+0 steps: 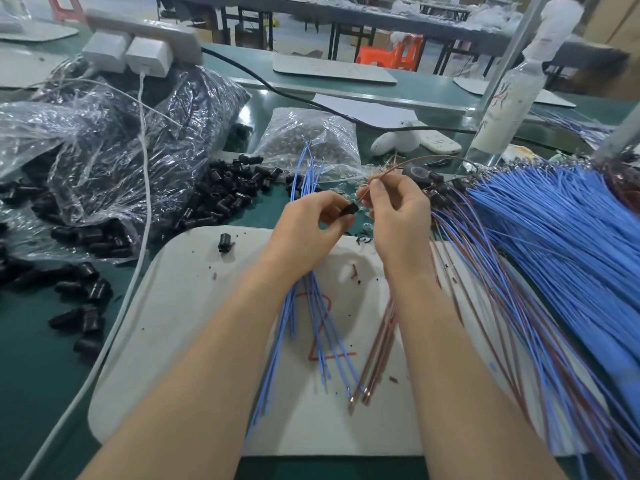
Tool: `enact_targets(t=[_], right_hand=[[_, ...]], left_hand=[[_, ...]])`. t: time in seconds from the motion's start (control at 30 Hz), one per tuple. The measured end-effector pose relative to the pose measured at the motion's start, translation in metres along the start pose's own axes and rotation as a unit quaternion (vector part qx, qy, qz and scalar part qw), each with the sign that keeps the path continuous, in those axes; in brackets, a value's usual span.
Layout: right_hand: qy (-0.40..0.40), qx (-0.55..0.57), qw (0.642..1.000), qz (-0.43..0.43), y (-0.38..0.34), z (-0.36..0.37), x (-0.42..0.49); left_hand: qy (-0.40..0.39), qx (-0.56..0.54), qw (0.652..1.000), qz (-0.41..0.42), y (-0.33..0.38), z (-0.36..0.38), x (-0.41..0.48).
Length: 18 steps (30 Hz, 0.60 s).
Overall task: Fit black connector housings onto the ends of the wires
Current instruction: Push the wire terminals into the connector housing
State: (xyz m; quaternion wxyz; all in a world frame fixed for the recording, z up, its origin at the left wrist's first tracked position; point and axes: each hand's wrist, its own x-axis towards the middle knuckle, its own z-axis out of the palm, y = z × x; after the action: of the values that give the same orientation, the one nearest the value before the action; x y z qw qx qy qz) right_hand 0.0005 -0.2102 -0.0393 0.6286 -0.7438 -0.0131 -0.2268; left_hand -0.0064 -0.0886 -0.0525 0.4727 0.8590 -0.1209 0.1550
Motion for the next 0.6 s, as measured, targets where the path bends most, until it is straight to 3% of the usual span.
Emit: enact_targets(t=[0.6], right_hand=[[-0.021, -0.106, 0.994, -0.018, 0.0015, 0.0012, -0.0017]], left_hand=[[0.031, 0.065, 0.997, 0.004, -0.0004, -0.0017, -0.0008]])
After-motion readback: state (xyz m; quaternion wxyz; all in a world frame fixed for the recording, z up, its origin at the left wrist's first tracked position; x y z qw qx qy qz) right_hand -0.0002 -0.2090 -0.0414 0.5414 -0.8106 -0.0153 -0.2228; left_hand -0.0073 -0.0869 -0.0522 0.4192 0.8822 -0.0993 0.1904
